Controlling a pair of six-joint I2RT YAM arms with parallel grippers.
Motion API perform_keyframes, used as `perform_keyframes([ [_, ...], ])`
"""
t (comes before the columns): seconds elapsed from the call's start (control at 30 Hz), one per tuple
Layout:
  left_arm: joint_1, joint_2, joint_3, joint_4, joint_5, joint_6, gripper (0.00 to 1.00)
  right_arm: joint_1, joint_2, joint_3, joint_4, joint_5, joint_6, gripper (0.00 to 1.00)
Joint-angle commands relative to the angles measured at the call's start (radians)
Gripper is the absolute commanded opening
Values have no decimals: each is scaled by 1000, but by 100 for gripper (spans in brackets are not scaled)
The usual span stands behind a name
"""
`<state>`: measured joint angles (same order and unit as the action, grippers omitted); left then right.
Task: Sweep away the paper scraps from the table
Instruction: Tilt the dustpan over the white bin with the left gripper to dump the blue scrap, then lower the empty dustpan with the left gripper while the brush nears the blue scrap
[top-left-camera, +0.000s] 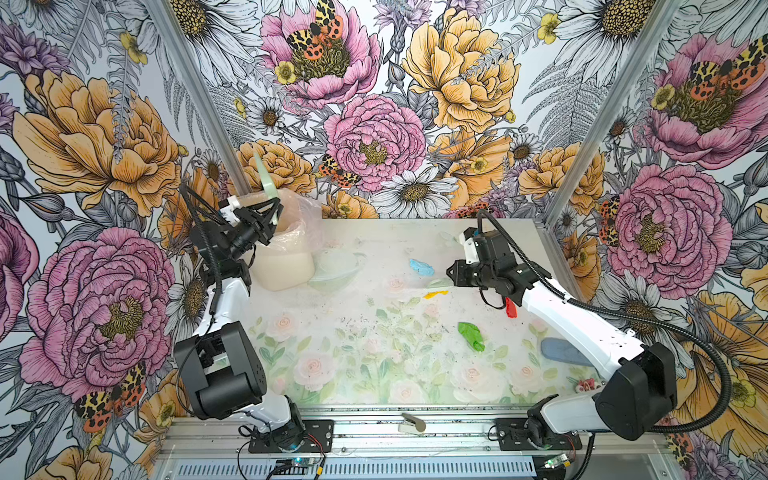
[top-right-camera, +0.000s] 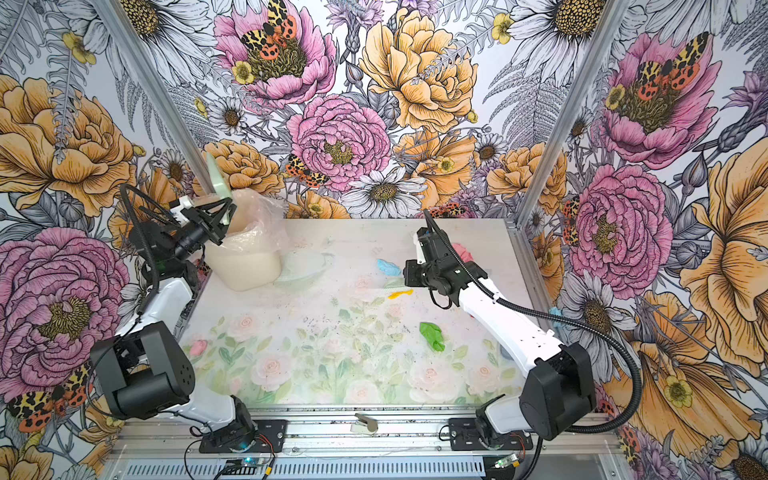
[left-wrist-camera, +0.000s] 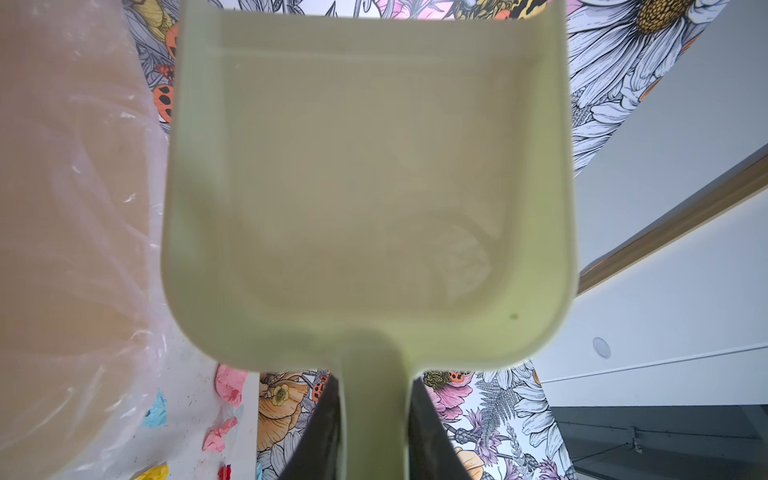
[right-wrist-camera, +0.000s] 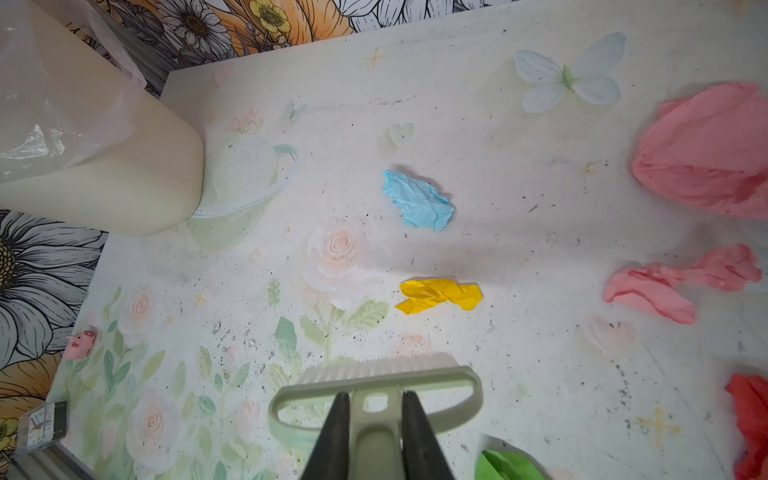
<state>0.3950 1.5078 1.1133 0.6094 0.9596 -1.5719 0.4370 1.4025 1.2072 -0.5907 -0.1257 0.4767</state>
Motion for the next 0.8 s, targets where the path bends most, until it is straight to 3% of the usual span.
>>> perform_keyframes([
  [0.0,-17,-105,-5,-199,-9,245,0,-19,-44,-9,9,41,-16,0],
  [0.1,-70,-184,36,-576,-99,581,0,-35,-54,-12,1,74,-14,0],
  [0.17,-132,-239,76,-825,-232,805,0,-41,-61,-14,-9,95,-14,0],
  [0.23,-211,-283,86,-929,-344,921,0,-47,-70,-18,-16,118,-18,0],
  [0.53,-593,-381,1,-1074,-802,1142,0,-53,-79,-12,-109,167,-121,0],
  [0.77,-801,-343,-79,-1096,-1026,1184,0,-51,-111,-84,-152,123,-176,0],
])
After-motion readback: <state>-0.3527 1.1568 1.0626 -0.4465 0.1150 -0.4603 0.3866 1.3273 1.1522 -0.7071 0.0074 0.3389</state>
